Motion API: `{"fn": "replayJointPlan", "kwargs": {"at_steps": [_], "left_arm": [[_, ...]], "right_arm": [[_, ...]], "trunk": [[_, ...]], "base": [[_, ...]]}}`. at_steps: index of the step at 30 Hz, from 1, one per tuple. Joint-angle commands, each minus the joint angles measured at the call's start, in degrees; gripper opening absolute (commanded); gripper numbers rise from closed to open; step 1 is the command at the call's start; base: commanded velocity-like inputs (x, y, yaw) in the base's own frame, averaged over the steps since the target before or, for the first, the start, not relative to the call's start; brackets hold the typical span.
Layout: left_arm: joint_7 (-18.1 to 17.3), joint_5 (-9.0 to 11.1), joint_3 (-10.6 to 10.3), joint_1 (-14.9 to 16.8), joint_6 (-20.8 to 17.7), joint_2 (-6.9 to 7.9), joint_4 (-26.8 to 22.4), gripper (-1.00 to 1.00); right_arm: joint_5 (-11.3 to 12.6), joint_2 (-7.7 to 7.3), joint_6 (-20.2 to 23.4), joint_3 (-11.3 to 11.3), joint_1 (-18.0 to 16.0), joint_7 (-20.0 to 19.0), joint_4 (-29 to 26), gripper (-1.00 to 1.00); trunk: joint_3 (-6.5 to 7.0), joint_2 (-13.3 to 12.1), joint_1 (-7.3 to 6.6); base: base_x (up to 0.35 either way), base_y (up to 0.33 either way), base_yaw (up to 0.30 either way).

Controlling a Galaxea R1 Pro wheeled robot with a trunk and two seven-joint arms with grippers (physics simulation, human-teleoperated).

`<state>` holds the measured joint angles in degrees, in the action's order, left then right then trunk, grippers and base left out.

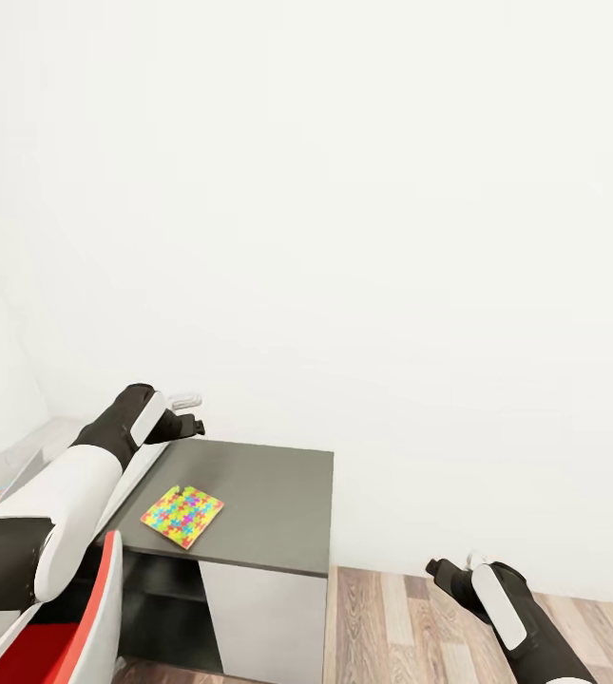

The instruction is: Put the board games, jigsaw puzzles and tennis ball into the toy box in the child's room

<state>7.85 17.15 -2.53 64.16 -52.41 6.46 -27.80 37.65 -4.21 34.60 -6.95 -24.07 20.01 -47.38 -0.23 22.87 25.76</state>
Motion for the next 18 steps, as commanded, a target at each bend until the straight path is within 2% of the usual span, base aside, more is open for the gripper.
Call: {"fn": "replayJointPlan", "kwargs": {"at_steps": [1, 9, 18], "left_arm": [[0.5, 0.6, -0.3, 0.0, -0.2, 0.04, -0.1, 1.0], [0.5, 0.6, -0.2, 0.0, -0.1, 0.05, 0.0, 1.0], [0.6, 0.4, -0.2, 0.0, -0.1, 0.07, 0.1, 1.0]], "right_arm": [[0.6, 0.0, 0.1, 0.0, 0.0, 0.5, -0.1, 1.0], [0.7, -0.01, 0.2, 0.0, 0.0, 0.5, -0.1, 1.0], [0.7, -0.01, 0.2, 0.0, 0.0, 0.5, -0.1, 1.0]], "trunk": [[-0.03, 0.0, 0.03], [-0.03, 0.0, 0.03], [-0.03, 0.0, 0.03]], "base": [[0.029, 0.0, 0.001], [0.099, 0.101, 0.0], [0.022, 0.024, 0.0]]}}
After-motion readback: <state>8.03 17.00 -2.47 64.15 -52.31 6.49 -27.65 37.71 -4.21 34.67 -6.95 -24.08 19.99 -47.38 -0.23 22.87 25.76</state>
